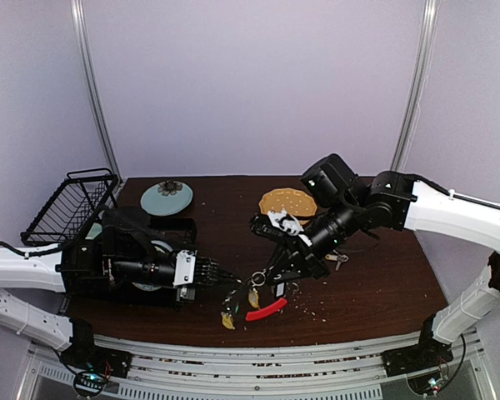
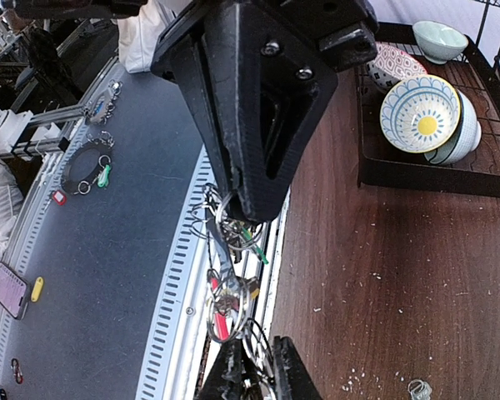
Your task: Put the keys on the keyring
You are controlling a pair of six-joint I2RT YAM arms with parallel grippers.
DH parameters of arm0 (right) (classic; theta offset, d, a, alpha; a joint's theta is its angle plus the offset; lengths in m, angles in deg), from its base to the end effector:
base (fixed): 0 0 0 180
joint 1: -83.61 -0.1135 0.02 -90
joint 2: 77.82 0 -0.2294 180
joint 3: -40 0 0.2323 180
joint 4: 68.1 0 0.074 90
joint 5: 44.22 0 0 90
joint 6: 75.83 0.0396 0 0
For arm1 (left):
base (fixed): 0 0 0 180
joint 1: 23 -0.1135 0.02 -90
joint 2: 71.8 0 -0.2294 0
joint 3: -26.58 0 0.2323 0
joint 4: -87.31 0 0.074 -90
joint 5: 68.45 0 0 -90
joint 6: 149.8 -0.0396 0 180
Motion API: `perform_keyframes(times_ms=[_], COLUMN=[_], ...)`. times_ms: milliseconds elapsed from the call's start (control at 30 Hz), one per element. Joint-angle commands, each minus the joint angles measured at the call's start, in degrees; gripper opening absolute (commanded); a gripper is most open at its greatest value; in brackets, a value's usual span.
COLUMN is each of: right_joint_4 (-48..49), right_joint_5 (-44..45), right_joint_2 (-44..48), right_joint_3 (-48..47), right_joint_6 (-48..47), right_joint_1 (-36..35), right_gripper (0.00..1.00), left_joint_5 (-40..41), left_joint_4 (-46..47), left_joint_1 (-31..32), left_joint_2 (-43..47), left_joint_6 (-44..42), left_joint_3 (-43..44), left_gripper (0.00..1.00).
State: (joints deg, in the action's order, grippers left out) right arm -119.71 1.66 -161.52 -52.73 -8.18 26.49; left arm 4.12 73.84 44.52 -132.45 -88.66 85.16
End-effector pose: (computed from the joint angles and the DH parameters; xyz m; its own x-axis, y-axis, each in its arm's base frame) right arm 0.1395 0.2666 0.3087 -0.0047 -0.5100 -0.8601 -0.9547 -0.2538 0.1557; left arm 0.0836 -0.2331 0.2751 0.3891 0.2642 -0.8825 0.9182 -0.0335 0.3947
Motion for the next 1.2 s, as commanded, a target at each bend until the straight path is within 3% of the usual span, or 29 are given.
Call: perform_keyframes(times_ms=[0,267,467,667,933,1167], right_joint_4=[0.7,5.8,8.5,13.7,22.5,36.6], right_joint_5=[-1.3,2.0,4.3,6.1,12.2,9.3], right_joint_2=[0.2,0.5,-1.9,-0.4,7.0,11.5], right_joint_3=[-1.5,2.0,1.1,2.2,8.2,16.7], right_joint_6=[-0.1,0.9,1.9,4.8,11.5,19.4], right_joint_1=[0.1,0.1,0.5,1.2,1.2,-0.3], right_gripper=[0.00,0.02,0.37,0.51,0.52,0.37], left_joint_5=[1.9,7.3,5.7,0.9,2.9,7.1], left_joint_4=[2.3,0.4,0.4,0.4,3.1,9.5], left_joint_1=[0.3,0.2,0.2,0.2,0.1,0.1], left_joint_2=[0.5,2.2,4.2,2.7,-0.6,0.6], left_joint_6=[0.9,4.6,7.7,13.1,20.4,20.0], left_joint_3=[0.7,1.3,1.2,2.7,4.2,1.7], left_gripper=[0.00,0.00,0.00,0.00,0.00,0.00])
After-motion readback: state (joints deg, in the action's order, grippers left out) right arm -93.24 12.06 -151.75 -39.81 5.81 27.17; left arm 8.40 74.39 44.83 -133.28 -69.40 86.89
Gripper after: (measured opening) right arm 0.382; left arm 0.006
